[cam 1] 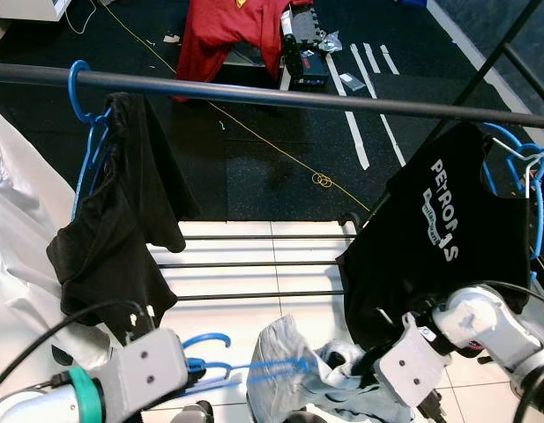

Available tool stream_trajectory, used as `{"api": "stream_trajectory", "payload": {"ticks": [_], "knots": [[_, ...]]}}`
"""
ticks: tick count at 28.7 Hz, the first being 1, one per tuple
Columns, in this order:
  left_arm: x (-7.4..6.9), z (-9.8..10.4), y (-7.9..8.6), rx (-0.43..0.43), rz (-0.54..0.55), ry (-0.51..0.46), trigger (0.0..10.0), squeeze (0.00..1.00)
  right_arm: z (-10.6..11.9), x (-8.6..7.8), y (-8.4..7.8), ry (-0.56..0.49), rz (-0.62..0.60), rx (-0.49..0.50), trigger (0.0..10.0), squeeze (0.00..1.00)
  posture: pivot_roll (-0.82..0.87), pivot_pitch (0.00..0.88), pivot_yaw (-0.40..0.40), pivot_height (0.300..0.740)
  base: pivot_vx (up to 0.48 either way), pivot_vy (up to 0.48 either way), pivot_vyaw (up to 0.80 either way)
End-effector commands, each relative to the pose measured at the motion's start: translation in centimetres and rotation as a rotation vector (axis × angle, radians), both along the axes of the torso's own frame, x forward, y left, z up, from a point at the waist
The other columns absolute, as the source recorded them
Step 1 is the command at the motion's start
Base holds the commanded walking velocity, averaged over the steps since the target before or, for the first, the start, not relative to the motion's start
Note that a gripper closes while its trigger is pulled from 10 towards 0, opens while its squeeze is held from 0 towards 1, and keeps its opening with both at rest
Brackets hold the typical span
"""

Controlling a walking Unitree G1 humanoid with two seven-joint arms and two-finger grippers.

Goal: Hang hanger

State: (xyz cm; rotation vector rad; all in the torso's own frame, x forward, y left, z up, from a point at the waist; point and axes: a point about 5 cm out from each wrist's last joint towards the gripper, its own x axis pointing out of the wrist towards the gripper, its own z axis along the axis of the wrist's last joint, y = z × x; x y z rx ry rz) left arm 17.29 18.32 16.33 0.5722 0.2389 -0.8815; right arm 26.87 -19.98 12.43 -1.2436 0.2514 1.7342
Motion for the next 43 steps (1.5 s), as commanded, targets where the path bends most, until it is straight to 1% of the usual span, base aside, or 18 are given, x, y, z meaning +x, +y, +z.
{"api": "stream_trajectory", "payload": {"ticks": [1, 4, 11, 14, 15, 18, 19, 21, 22, 23, 27, 30, 33, 35, 36, 38, 41, 43], "knots": [[-0.5, -0.1, -0.4, -0.014, -0.028, 0.029, 10.0, 0.00, -0.4, -0.3, -0.7, 0.009, -0.010, -0.028, 10.0, 0.00, -0.08, 0.231, -0.083, 0.740, 0.000, 0.000, 0.00], [-0.6, -0.1, -0.4, -0.023, -0.027, 0.035, 10.0, 0.00, -0.4, 0.8, -2.0, -0.036, -0.113, -0.033, 10.0, 0.00, -0.08, 0.231, -0.081, 0.740, 0.000, 0.000, 0.00], [-0.4, -0.2, -0.5, -0.026, -0.025, 0.034, 10.0, 0.00, 1.0, 2.9, -2.5, -0.159, -0.256, 0.053, 10.0, 0.00, -0.08, 0.224, -0.078, 0.740, 0.000, 0.000, 0.00], [0.8, -1.0, -1.0, -0.053, 0.081, -0.015, 10.0, 0.00, 4.6, 5.4, -1.1, -0.305, -0.427, 0.347, 10.0, 0.00, -0.08, 0.210, -0.082, 0.740, 0.000, 0.000, 0.00], [0.8, -1.0, -1.0, -0.053, 0.081, -0.015, 10.0, 0.00, 4.6, 5.4, -1.1, -0.305, -0.427, 0.347, 10.0, 0.00, -0.08, 0.210, -0.082, 0.740, 0.000, 0.000, 0.00], [2.1, -1.2, -2.2, -0.132, 0.167, -0.067, 10.0, 0.00, 6.4, 6.1, 0.2, -0.310, -0.601, 0.698, 10.0, 0.00, -0.08, 0.196, -0.075, 0.740, 0.000, 0.000, 0.00], [2.1, -1.2, -2.2, -0.132, 0.167, -0.067, 10.0, 0.00, 6.4, 6.1, 0.2, -0.310, -0.601, 0.698, 10.0, 0.00, -0.08, 0.196, -0.075, 0.740, 0.000, 0.000, 0.00], [3.2, -1.0, -3.5, -0.202, 0.217, -0.095, 10.0, 0.00, 7.4, 5.7, 1.8, -0.328, -0.684, 0.939, 10.0, 0.00, -0.08, 0.187, -0.053, 0.740, 0.000, 0.000, 0.00], [3.2, -1.0, -3.5, -0.202, 0.217, -0.095, 10.0, 0.00, 7.4, 5.7, 1.8, -0.328, -0.684, 0.939, 10.0, 0.00, -0.08, 0.187, -0.053, 0.740, 0.000, 0.000, 0.00], [3.7, -0.8, -4.0, -0.227, 0.232, -0.105, 10.0, 0.00, 8.0, 5.3, 2.6, -0.335, -0.705, 1.034, 10.0, 0.00, -0.09, 0.184, -0.045, 0.740, 0.000, 0.000, 0.00], [4.6, -0.5, -4.9, -0.257, 0.242, -0.129, 10.0, 0.00, 9.1, 4.7, 3.9, -0.332, -0.729, 1.161, 10.0, 0.00, -0.09, 0.177, -0.031, 0.740, 0.000, 0.000, 0.00], [5.7, 0.2, -5.6, -0.287, 0.258, -0.165, 10.0, 0.00, 9.3, 4.1, 4.5, -0.309, -0.735, 1.184, 10.0, 0.00, -0.10, 0.167, -0.013, 0.740, 0.000, 0.000, 0.00], [6.7, 1.1, -5.5, -0.305, 0.301, -0.203, 10.0, 0.00, 7.9, 4.0, 3.9, -0.304, -0.792, 1.143, 10.0, 0.00, -0.10, 0.164, -0.006, 0.740, 0.000, 0.000, 0.00], [7.2, 2.1, -5.0, -0.282, 0.305, -0.237, 10.0, 0.00, 5.4, 4.4, 2.9, -0.342, -0.863, 1.030, 10.0, 0.00, -0.10, 0.162, 0.020, 0.740, 0.000, 0.000, 0.00], [7.2, 2.1, -5.0, -0.282, 0.305, -0.237, 10.0, 0.00, 5.4, 4.4, 2.9, -0.342, -0.863, 1.030, 10.0, 0.00, -0.10, 0.162, 0.020, 0.740, 0.000, 0.000, 0.00], [7.1, 2.6, -4.5, -0.224, 0.271, -0.269, 10.0, 0.00, 3.6, 4.8, 2.3, -0.384, -0.900, 0.928, 10.0, 0.00, -0.10, 0.163, 0.027, 0.740, 0.000, 0.000, 0.00], [7.0, 2.6, -4.3, -0.182, 0.252, -0.277, 10.0, 0.00, 3.0, 5.0, 1.9, -0.401, -0.934, 0.891, 10.0, 0.00, -0.09, 0.164, 0.032, 0.740, 0.000, 0.000, 0.00], [6.5, 2.3, -3.6, -0.091, 0.213, -0.286, 10.0, 0.00, 2.1, 5.6, 0.9, -0.464, -0.989, 0.813, 10.0, 0.00, -0.08, 0.166, 0.038, 0.740, 0.000, 0.000, 0.00]]}}
